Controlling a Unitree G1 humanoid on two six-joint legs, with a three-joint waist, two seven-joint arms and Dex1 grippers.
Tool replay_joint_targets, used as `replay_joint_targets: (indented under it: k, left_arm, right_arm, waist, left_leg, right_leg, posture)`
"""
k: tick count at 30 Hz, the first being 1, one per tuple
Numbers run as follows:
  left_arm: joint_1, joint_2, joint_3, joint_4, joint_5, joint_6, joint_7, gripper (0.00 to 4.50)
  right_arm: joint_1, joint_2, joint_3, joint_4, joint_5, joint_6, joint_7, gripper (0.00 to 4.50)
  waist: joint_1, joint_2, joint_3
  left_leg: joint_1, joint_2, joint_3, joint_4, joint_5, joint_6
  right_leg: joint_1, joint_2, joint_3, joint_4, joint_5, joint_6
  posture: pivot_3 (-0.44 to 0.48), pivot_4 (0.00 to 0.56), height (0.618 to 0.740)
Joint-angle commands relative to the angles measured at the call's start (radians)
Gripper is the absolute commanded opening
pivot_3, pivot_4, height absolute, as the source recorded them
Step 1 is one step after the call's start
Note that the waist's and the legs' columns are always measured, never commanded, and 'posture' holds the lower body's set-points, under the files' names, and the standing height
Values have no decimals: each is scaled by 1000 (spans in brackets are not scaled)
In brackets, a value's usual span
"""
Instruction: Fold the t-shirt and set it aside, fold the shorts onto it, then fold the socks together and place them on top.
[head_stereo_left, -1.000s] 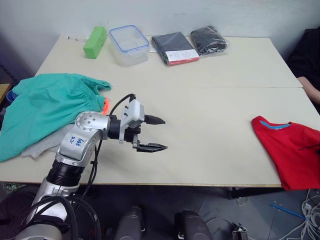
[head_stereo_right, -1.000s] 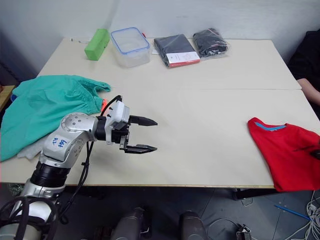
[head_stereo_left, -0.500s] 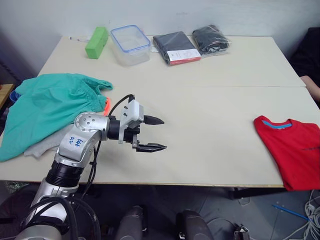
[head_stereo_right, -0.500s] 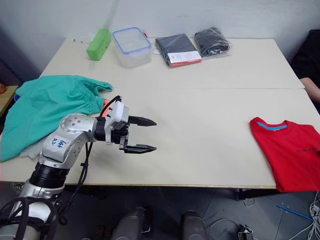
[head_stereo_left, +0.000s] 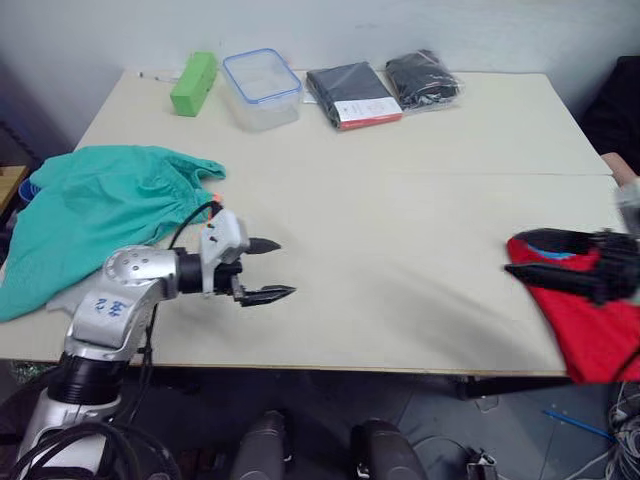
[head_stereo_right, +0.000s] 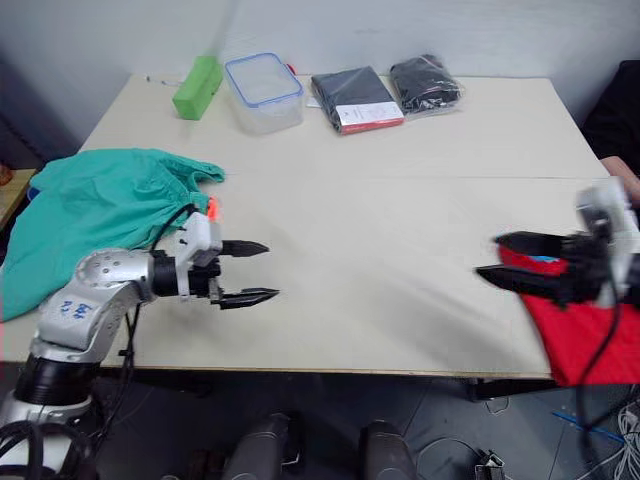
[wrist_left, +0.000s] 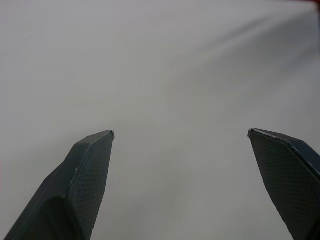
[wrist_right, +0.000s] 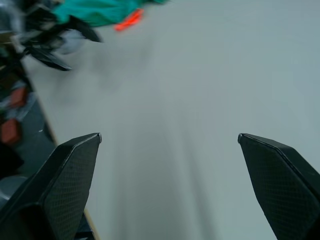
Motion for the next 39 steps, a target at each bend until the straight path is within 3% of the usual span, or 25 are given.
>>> replay_joint_targets:
  k: [1, 5, 8, 19, 22, 34, 39]
  left_arm:
    - [49, 24, 74, -20, 57, -4, 106, 4500]
    - [99, 49, 140, 26, 166, -10, 266, 4500]
    - [60, 73, 142, 100, 243, -28, 351, 4500]
    - [-308, 99, -81, 676, 478, -233, 399, 4500]
    - [-350, 90, -97, 765, 485, -283, 374, 3877]
    - [-439, 92, -87, 964, 482, -401, 336, 22]
    - [-520, 66, -117, 936, 468, -450, 216, 22]
  right_arm:
    - [-70, 81, 102, -157, 25, -22, -141, 4474]
    - [-86, 134, 347, -204, -239, -213, -199, 4474]
    - [-107, 176, 446, -173, -332, -295, -216, 4474]
    - [-152, 254, 506, -135, -397, -327, -249, 4474]
    - [-151, 273, 496, -154, -389, -318, -268, 4500]
    - [-100, 286, 402, -295, -191, -185, -300, 4500]
    - [-81, 267, 379, -307, -179, -170, -324, 4500]
  waist:
    - [0, -2, 0]
    - [3, -5, 0]
    - [4, -6, 0]
    - [4, -10, 0]
    - [-3, -11, 0]
    - [-3, -15, 0]
    - [2, -19, 1]
  left_leg:
    - [0, 0, 0, 0, 0, 0]
    - [-1, -2, -1, -2, 0, 0]
    - [-1, -3, 0, -4, 0, 0]
    - [-1, -4, 2, -4, 1, 0]
    - [-1, -3, 2, -4, 1, -1]
    - [-1, -3, 2, -3, 2, -1]
    - [-1, -3, 2, -2, 2, -1]
  right_leg:
    - [0, -1, 0, 0, 0, 0]
    - [-1, -4, -1, -1, 0, 0]
    - [-2, -5, -2, -1, 0, 0]
    - [-6, -5, -3, 6, 0, 0]
    - [-6, -4, -4, 7, 0, 0]
    - [-7, -5, -4, 8, 0, 0]
    - [-7, -5, -4, 8, 0, 0]
  posture:
    - [0, 150, 740]
    - [0, 150, 740]
    - [0, 150, 740]
    - [0, 150, 740]
    - [0, 150, 740]
    - [0, 150, 740]
    - [0, 150, 740]
